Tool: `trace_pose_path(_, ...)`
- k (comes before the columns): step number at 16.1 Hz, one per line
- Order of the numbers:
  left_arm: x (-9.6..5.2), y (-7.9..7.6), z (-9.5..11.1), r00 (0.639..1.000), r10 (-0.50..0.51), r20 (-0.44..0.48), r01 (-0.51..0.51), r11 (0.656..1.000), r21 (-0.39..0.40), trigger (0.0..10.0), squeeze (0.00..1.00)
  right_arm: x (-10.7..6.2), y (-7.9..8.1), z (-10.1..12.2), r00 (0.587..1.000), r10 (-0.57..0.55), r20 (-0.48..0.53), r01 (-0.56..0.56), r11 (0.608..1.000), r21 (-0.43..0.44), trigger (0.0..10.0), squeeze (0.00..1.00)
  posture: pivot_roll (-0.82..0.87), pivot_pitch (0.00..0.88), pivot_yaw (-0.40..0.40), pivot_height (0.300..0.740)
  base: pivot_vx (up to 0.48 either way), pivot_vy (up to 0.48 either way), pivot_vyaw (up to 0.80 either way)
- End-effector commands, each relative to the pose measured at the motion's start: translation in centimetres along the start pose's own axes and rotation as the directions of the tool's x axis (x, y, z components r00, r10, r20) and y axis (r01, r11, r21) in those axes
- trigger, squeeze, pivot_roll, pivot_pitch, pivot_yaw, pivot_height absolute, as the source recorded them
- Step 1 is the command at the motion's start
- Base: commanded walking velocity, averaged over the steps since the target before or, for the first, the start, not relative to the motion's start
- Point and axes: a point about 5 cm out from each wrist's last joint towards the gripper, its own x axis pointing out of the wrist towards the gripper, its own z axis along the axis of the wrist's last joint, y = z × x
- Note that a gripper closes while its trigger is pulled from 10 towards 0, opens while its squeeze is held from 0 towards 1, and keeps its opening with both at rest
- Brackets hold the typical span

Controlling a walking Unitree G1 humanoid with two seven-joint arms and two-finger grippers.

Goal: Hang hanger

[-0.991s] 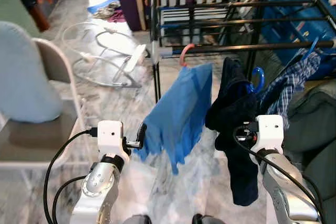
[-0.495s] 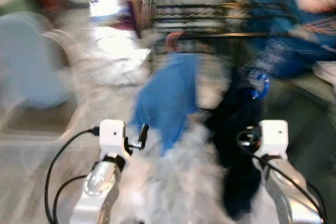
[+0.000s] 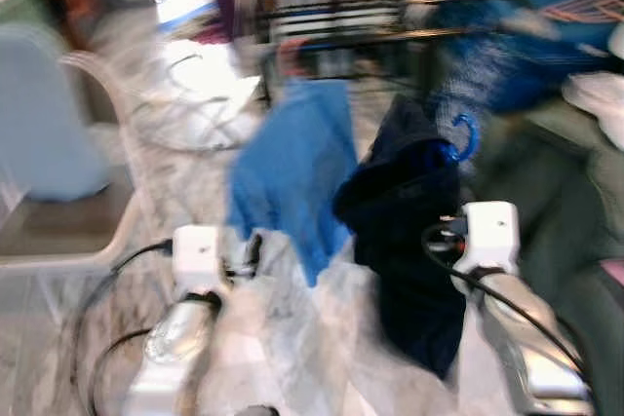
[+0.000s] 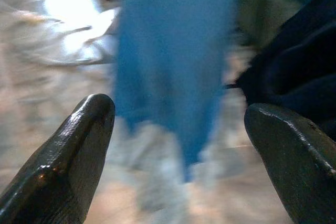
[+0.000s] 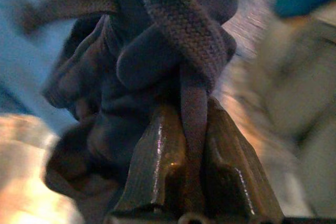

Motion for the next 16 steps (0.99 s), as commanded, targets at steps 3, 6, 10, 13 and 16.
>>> trace_pose_path(3,-0.41,1.18,-0.41,0.999,0.044,-0.015,-0.044,0.999,0.014,10.0,0.00,0.38,0.58,1.07,0.999,0.018,0.045,-0.018,1.000,0.002,10.0,0.00,-0.11,0.086,0.048,0.740,-0.109,0.000,0.00)
trace_pose_path(6,-0.49,1.10,-0.49,0.999,0.042,-0.018,-0.042,0.999,0.014,10.0,0.00,0.33,0.64,1.08,0.999,0.021,0.043,-0.021,1.000,0.000,10.0,0.00,-0.11,0.092,0.048,0.740,-0.330,0.000,0.00)
trace_pose_path(10,-0.66,0.90,-0.56,0.999,0.041,-0.025,-0.041,0.999,0.008,10.0,0.00,0.05,0.64,0.76,0.999,0.024,0.031,-0.024,1.000,0.003,10.0,0.00,-0.11,0.093,0.051,0.740,-0.407,0.000,0.00)
trace_pose_path(13,-0.52,0.95,-0.41,0.999,0.041,-0.022,-0.040,0.999,0.010,10.0,0.00,0.12,0.67,0.78,0.999,0.023,0.032,-0.023,1.000,0.004,10.0,0.00,-0.11,0.093,0.051,0.740,-0.480,0.000,0.00)
trace_pose_path(16,-0.57,1.03,-0.52,0.999,0.041,-0.027,-0.041,0.999,0.014,10.0,0.00,0.05,0.75,0.64,0.999,0.025,0.027,-0.025,1.000,0.004,10.0,0.00,-0.11,0.096,0.053,0.740,-0.480,0.000,0.00)
